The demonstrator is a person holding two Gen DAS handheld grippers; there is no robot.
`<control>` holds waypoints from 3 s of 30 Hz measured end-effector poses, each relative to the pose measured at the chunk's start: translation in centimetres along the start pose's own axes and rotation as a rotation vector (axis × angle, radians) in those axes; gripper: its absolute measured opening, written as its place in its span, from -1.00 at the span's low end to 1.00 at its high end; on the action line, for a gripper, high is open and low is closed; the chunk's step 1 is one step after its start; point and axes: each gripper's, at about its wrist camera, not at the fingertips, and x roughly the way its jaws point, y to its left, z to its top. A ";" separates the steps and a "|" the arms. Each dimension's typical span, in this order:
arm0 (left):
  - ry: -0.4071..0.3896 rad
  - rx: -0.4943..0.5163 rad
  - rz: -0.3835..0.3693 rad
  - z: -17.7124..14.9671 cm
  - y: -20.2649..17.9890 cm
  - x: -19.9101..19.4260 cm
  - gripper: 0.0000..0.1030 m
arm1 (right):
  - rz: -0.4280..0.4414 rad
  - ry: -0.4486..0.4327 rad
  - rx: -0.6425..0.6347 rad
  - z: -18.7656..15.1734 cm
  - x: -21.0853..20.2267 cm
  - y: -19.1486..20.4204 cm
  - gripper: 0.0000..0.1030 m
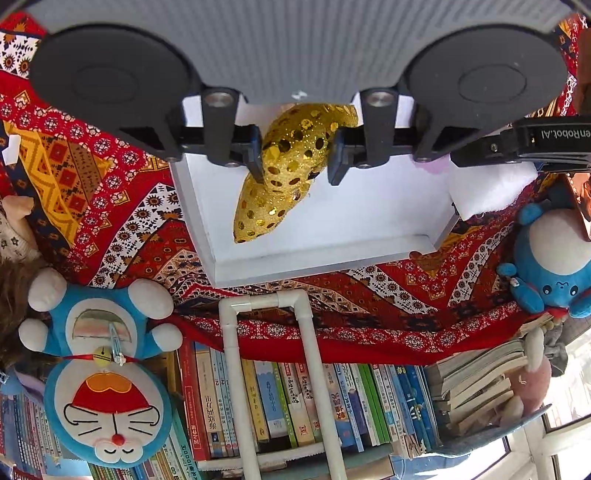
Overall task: Organize soft objects
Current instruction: 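Carry the foam cube with the left gripper while the right gripper carries the gold pillow to the tray, then release the foam cube and gold pillow into the tray with both grippers, then move the left gripper to the white fluffy ball while the right gripper approaches the blue floral pouch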
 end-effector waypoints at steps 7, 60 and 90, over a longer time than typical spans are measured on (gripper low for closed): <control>-0.024 0.012 0.026 -0.2 -0.1 -0.7 0.53 | 0.008 -0.020 -0.008 0.0 -0.6 0.1 0.41; -0.246 0.063 0.006 -12.0 0.4 -15.8 0.81 | 0.092 -0.239 -0.354 -9.1 -13.6 3.6 1.00; -0.263 0.016 0.151 -20.3 4.5 -14.4 0.84 | -0.019 -0.263 -0.330 -17.2 -15.8 -0.2 1.00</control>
